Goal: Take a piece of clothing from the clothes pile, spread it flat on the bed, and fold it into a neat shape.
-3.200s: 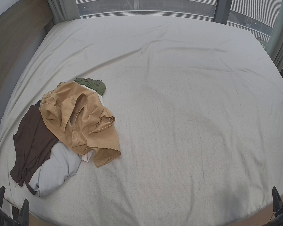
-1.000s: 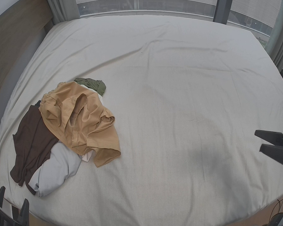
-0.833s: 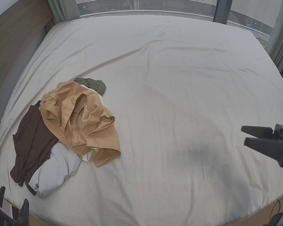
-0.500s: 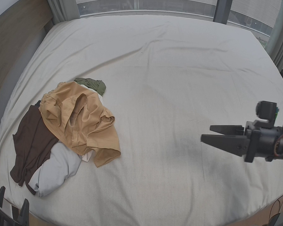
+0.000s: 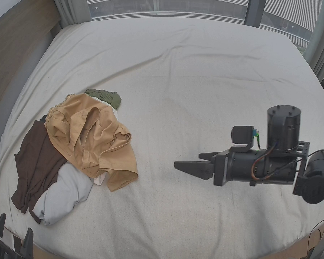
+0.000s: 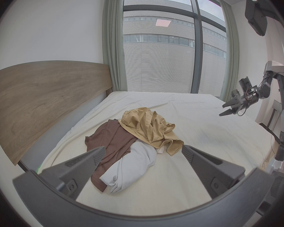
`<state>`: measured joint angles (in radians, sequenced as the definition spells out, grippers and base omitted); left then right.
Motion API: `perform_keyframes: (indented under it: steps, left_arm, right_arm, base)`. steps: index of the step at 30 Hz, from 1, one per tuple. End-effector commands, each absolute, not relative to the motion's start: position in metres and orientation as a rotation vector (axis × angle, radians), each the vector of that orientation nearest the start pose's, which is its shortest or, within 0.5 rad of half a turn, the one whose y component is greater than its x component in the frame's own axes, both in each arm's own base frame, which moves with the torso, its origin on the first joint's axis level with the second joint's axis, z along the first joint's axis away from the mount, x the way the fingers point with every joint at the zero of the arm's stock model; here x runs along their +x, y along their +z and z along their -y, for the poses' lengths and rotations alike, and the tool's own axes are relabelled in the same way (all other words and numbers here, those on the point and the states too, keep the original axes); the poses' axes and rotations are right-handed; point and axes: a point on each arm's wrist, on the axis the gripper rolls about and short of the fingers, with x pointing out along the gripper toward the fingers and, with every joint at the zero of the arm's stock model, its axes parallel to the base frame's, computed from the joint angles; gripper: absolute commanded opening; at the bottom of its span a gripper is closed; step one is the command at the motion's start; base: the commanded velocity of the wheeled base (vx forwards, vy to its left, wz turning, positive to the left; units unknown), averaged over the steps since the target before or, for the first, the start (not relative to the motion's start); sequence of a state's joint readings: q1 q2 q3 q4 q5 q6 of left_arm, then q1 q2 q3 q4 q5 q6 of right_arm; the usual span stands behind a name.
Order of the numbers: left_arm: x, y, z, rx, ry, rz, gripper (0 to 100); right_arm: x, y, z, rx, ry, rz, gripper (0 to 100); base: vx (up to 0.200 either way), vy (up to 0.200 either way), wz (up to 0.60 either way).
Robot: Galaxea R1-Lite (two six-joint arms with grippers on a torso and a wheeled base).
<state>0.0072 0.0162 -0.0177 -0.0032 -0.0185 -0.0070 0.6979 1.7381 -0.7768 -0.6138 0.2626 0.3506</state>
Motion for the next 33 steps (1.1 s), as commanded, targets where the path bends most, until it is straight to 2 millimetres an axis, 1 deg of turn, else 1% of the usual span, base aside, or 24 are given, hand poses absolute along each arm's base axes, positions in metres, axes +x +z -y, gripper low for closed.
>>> perform_keyframes:
  steps: [1, 3, 6, 8, 9, 12, 15, 20, 24, 30, 33]
  left_arm:
    - [-0.023, 0.076, 0.001, -0.008, -0.011, 0.003, 100]
    - [-0.023, 0.076, 0.001, -0.008, -0.011, 0.003, 100]
    - [-0.023, 0.076, 0.001, -0.008, -0.011, 0.003, 100]
    - [-0.023, 0.076, 0.001, -0.008, -0.011, 0.003, 100]
    - [-0.023, 0.076, 0.001, -0.008, -0.011, 0.003, 100]
    - [-0.023, 0.076, 0.001, -0.008, -0.011, 0.003, 100]
    - [-0.023, 0.076, 0.001, -0.008, -0.011, 0.003, 100]
    - [-0.023, 0.076, 0.001, -0.008, -0.014, 0.003, 100]
    - [-0.023, 0.076, 0.001, -0.006, -0.014, 0.003, 100]
    - [-0.023, 0.076, 0.001, -0.006, -0.014, 0.005, 100]
    - [-0.023, 0.076, 0.001, -0.006, -0.014, 0.003, 100]
  right_arm:
    - [0.251, 0.125, -0.231, 0.222, 0.877, -0.572, 100]
    - [0.255, 0.119, -0.236, 0.223, 0.876, -0.569, 100]
    - [0.265, 0.104, -0.246, 0.218, 0.852, -0.573, 100]
    - [0.270, 0.098, -0.250, 0.217, 0.844, -0.583, 100]
    - [0.270, 0.098, -0.250, 0.217, 0.844, -0.583, 100]
    - [0.279, 0.086, -0.260, 0.211, 0.843, -0.598, 100]
    - [0.282, 0.080, -0.271, 0.206, 0.856, -0.602, 100]
    - [0.294, 0.068, -0.291, 0.217, 0.870, -0.600, 100]
    - [0.304, 0.064, -0.300, 0.246, 0.864, -0.600, 100]
    - [0.311, 0.045, -0.312, 0.231, 0.859, -0.643, 100]
    - [0.317, 0.042, -0.318, 0.233, 0.859, -0.642, 100]
  base:
    - [0.000, 0.000, 0.00]
    - [0.000, 0.000, 0.00]
    - [0.000, 0.000, 0.00]
    - [0.000, 0.000, 0.00]
    - [0.000, 0.000, 0.00]
    - [0.000, 0.000, 0.00]
    - [0.000, 0.000, 0.00]
    - [0.000, 0.000, 0.00]
    - [0.000, 0.000, 0.00]
    - [0.000, 0.000, 0.00]
    - [0.000, 0.000, 0.00]
